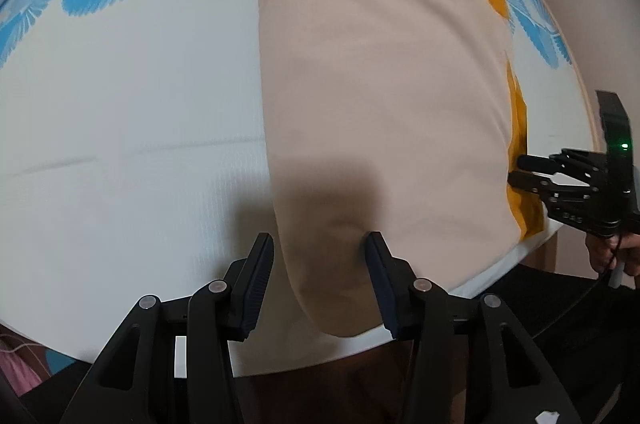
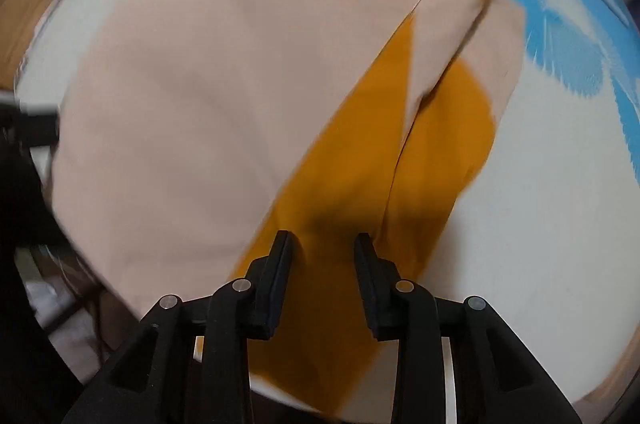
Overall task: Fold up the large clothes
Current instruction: 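Fold the other orange side over the first fold with the right tool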
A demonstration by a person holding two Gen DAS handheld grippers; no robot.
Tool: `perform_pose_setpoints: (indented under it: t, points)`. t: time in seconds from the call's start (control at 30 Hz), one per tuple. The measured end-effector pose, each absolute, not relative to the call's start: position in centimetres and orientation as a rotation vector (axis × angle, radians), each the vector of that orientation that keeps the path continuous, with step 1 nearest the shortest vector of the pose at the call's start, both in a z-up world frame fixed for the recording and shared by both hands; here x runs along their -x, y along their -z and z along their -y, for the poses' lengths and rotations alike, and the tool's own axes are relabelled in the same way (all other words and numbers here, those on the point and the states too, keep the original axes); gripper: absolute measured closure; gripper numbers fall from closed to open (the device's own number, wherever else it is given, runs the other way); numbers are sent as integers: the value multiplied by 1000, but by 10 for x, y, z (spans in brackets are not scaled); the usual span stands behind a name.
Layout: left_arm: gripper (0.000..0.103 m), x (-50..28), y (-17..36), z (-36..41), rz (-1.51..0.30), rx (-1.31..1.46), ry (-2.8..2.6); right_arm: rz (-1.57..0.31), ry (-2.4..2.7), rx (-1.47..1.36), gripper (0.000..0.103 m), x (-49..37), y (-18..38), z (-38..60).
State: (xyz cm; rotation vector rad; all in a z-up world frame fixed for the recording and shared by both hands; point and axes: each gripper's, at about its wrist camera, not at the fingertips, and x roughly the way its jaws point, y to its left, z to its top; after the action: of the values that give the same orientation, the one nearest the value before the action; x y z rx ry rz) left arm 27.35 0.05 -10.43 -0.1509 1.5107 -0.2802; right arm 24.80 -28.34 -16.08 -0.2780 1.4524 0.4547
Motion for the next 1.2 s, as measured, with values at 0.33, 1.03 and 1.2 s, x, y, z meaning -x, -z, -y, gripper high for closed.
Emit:
perform_pose_setpoints:
  t: [0.33,1.03,1.2]
  points:
    - [36,-366,84,-50,-1430,380,377,-1419,-312,-186,27,-285,145,346]
    - [59,-476,131,-25,-1261,596,439,-1378,-317,-503,85,-315,192,344]
    - [60,-515,95,-59,-1149,588,425,-1251,-328,-552,89,-344,184,322]
